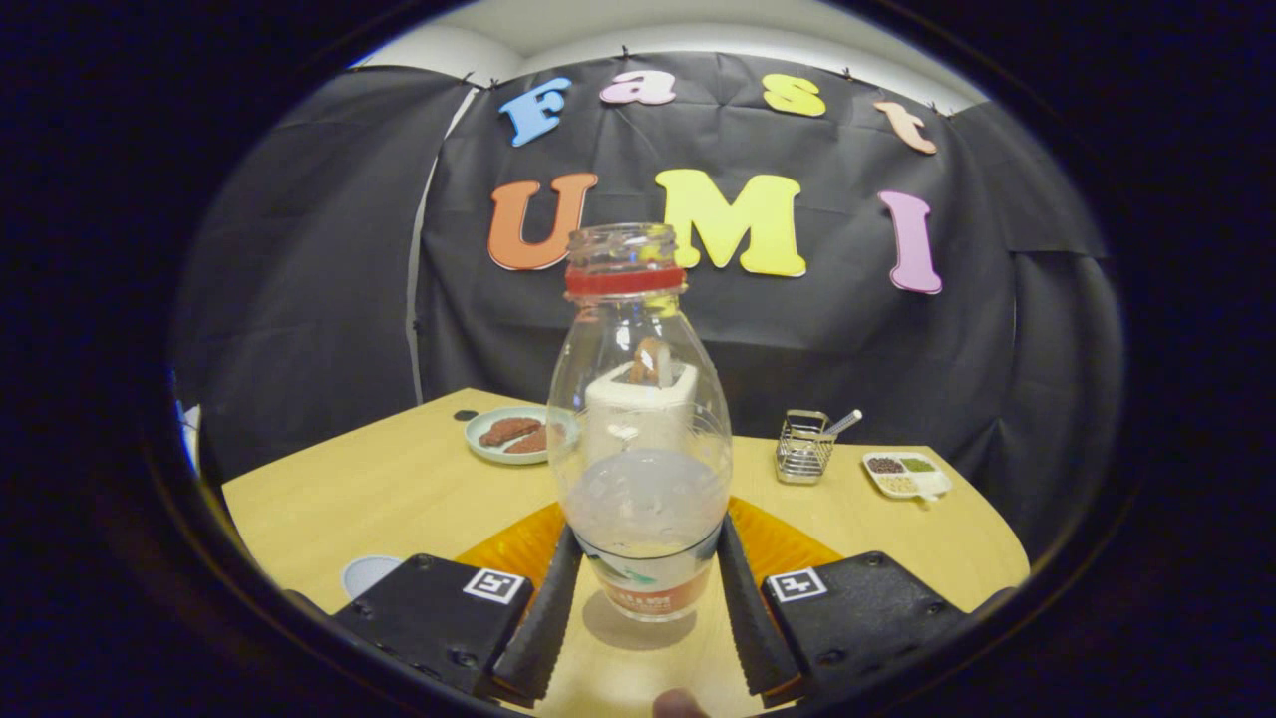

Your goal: Take the bottle from table, then pour the juice into the cup, finally place the bottle on the coaster

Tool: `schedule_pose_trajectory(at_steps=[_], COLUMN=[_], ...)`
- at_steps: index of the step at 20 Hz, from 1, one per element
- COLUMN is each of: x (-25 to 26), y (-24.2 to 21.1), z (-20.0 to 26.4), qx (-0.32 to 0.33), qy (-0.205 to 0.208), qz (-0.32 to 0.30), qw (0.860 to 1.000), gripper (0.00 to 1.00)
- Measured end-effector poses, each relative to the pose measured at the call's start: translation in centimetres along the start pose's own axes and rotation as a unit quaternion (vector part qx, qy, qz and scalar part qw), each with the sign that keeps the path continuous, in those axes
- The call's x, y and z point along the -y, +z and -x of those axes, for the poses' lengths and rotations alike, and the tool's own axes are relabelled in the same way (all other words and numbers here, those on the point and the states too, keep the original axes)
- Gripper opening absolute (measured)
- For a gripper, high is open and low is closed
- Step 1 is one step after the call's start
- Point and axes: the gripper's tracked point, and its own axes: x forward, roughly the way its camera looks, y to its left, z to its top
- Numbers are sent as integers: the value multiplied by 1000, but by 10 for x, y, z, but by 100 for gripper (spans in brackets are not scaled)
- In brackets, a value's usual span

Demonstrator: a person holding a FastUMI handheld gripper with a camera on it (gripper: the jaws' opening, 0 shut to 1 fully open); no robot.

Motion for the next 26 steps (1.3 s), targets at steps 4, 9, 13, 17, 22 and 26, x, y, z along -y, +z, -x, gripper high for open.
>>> schedule_pose_trajectory(at_steps=[4, 9, 13, 17, 22, 26], x=[-1, 0, -1, -1, 1, 3], y=[-23, -43, -51, -56, -61, -62], z=[-19, -29, -38, -39, -41, -41], qx=[-12, -24, -27, -31, -38, -39], qy=[5, 7, 7, 6, 5, 4], qz=[0, -3, -8, -14, -21, -26], qw=[1000, 1000, 1000, 999, 999, 999], gripper=[75, 77, 78, 78, 79, 82])
